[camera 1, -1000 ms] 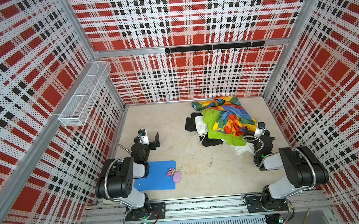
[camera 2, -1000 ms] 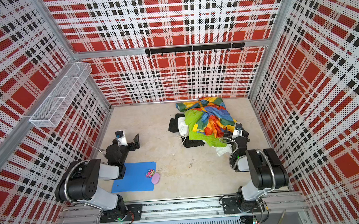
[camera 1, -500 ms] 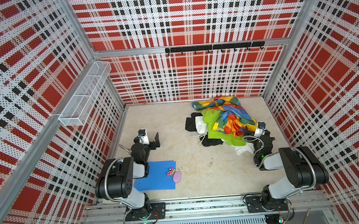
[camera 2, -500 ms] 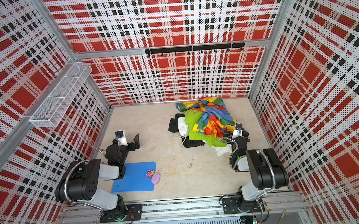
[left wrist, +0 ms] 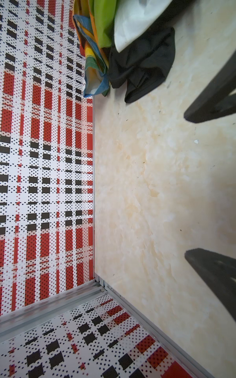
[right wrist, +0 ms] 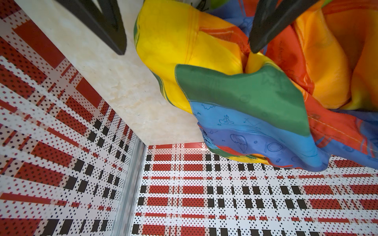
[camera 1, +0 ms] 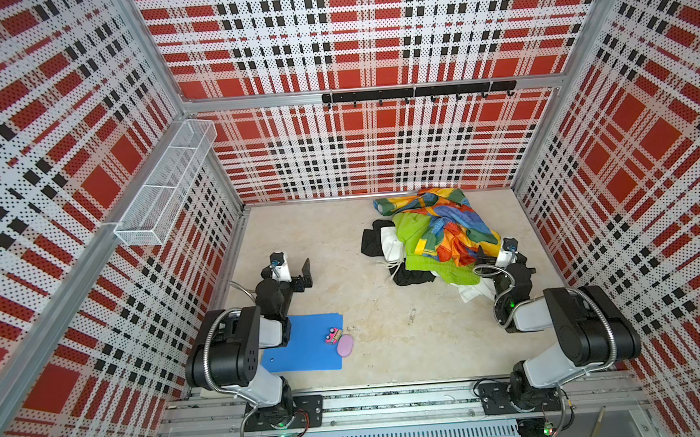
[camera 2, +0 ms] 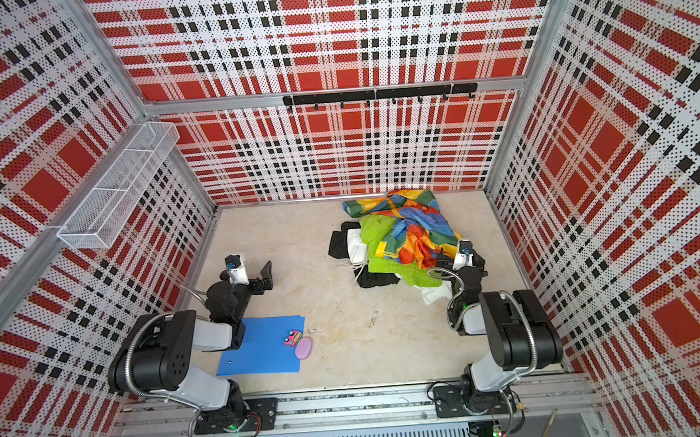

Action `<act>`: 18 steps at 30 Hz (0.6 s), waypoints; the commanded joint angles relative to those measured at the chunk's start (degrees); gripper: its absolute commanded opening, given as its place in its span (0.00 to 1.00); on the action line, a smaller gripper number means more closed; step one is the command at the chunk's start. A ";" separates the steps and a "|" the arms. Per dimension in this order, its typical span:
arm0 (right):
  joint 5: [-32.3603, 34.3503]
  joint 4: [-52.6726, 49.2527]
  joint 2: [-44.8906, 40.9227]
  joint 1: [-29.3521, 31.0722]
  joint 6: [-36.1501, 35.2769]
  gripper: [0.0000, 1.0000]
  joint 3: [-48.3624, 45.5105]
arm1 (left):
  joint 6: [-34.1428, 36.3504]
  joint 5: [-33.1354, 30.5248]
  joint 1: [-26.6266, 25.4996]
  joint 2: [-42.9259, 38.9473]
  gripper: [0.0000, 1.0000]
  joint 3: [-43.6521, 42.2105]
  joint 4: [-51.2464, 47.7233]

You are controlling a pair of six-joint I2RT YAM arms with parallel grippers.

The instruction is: Pick out a specific cloth from the pile

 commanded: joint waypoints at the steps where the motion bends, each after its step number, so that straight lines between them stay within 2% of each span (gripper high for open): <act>1: -0.58 2.29 -0.87 0.18 -0.08 1.00 -0.11 | -0.13 0.48 0.15 -0.90 0.99 0.28 0.81; 6: -0.57 -0.77 -5.71 0.21 -0.25 1.00 -0.60 | 0.28 -3.35 -1.33 -4.61 0.99 -0.40 -1.24; 9: -0.23 -2.59 -9.55 0.17 -0.47 1.00 -1.41 | 0.99 -5.77 -2.85 -8.69 0.99 0.28 -6.56; 13: -0.03 -12.33 -18.32 0.26 0.60 1.00 0.46 | 0.98 -9.12 -5.29 -16.24 0.99 3.60 -18.39; 18: -0.64 -30.69 -28.28 0.65 5.50 1.00 7.30 | -4.79 -9.33 -8.31 -23.35 0.99 7.55 -27.35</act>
